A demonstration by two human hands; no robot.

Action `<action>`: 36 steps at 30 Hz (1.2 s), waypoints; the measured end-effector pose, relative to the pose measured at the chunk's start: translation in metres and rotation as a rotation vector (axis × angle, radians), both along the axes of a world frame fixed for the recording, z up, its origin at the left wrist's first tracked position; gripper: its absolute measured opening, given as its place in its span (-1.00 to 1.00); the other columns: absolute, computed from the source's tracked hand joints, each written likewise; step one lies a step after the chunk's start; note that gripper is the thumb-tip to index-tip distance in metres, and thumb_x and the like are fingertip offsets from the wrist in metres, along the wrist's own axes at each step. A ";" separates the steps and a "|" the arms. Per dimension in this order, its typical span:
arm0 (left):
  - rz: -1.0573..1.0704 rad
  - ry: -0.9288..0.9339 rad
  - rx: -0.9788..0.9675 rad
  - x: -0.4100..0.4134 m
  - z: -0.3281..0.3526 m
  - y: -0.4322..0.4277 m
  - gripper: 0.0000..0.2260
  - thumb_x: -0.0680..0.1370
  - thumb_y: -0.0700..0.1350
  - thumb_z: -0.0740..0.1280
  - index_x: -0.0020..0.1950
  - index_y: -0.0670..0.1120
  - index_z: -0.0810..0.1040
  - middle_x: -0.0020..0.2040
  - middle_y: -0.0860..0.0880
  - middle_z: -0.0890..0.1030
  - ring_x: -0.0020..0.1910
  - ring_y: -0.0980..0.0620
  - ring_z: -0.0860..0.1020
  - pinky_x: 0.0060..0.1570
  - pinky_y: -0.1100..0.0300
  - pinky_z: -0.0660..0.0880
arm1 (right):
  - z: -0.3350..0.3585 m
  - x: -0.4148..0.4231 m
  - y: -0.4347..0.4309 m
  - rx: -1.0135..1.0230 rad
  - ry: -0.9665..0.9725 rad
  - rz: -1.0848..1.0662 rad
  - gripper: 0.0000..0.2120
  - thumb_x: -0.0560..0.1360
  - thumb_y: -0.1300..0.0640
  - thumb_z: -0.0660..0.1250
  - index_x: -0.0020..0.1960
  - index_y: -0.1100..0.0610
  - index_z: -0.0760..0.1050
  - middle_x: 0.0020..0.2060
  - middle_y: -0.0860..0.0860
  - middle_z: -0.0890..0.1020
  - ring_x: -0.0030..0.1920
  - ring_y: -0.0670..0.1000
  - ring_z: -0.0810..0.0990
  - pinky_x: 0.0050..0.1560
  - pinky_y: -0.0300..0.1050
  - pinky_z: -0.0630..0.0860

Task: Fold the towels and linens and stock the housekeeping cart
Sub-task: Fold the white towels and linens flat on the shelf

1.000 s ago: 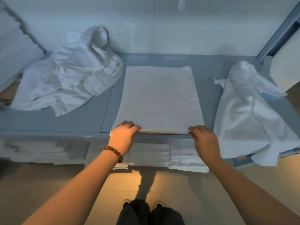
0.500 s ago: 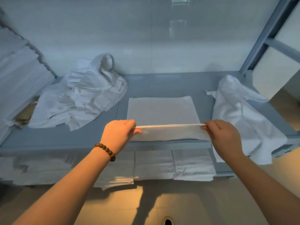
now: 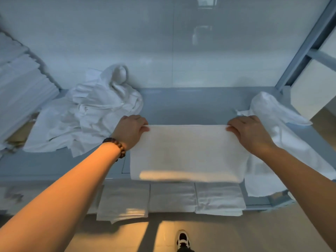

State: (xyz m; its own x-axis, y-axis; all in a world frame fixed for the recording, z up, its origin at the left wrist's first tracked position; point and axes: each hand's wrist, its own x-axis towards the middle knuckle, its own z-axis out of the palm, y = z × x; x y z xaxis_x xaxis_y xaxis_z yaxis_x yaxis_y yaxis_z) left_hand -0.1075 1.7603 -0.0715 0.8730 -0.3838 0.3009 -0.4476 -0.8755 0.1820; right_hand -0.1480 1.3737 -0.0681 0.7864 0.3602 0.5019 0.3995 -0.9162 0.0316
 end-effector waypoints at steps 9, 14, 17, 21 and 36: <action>0.157 0.177 0.110 0.110 -0.083 -0.041 -0.84 0.65 -0.07 0.14 0.11 -0.08 0.46 -0.02 -0.12 0.60 0.02 -0.14 0.51 0.06 0.07 0.27 | -0.082 0.130 -0.017 -0.181 0.387 -0.261 -0.80 0.62 0.02 0.12 0.07 0.04 0.49 -0.03 0.03 0.62 0.09 0.09 0.53 -0.01 -0.03 0.22; 0.194 0.232 0.141 0.135 -0.125 -0.051 -0.90 0.64 -0.17 0.14 0.09 -0.07 0.42 -0.04 -0.09 0.61 0.01 -0.13 0.53 0.03 0.08 0.25 | -0.119 0.154 -0.018 -0.220 0.515 -0.290 -0.85 0.62 0.07 0.09 -0.01 -0.02 0.43 -0.08 0.03 0.61 0.06 0.09 0.53 0.05 0.02 0.29; 0.214 0.230 0.153 0.143 -0.139 -0.052 -0.90 0.63 -0.19 0.13 0.06 -0.05 0.41 -0.03 -0.08 0.61 0.00 -0.12 0.54 0.02 0.06 0.26 | -0.130 0.160 -0.016 -0.194 0.538 -0.273 -0.85 0.62 0.10 0.07 -0.07 -0.04 0.37 -0.06 0.03 0.60 0.03 0.10 0.54 0.04 0.02 0.28; 0.224 0.229 0.182 0.148 -0.153 -0.051 -0.86 0.63 -0.17 0.08 0.05 -0.07 0.42 -0.05 -0.07 0.61 -0.06 -0.12 0.54 0.01 0.05 0.30 | -0.142 0.162 -0.012 -0.219 0.546 -0.287 -0.85 0.62 0.08 0.08 0.02 0.00 0.43 -0.04 0.02 0.56 0.08 0.10 0.50 0.04 0.01 0.29; 0.057 0.423 0.209 0.055 -0.172 -0.119 -0.49 0.63 0.20 -0.08 0.57 0.13 0.00 0.60 -0.02 -0.07 0.56 -0.12 -0.10 0.44 -0.25 -0.17 | -0.175 0.067 0.037 0.062 0.549 -0.595 -0.57 0.60 -0.11 0.12 0.45 -0.06 0.30 0.52 0.11 0.17 0.52 0.18 0.06 0.39 0.40 -0.06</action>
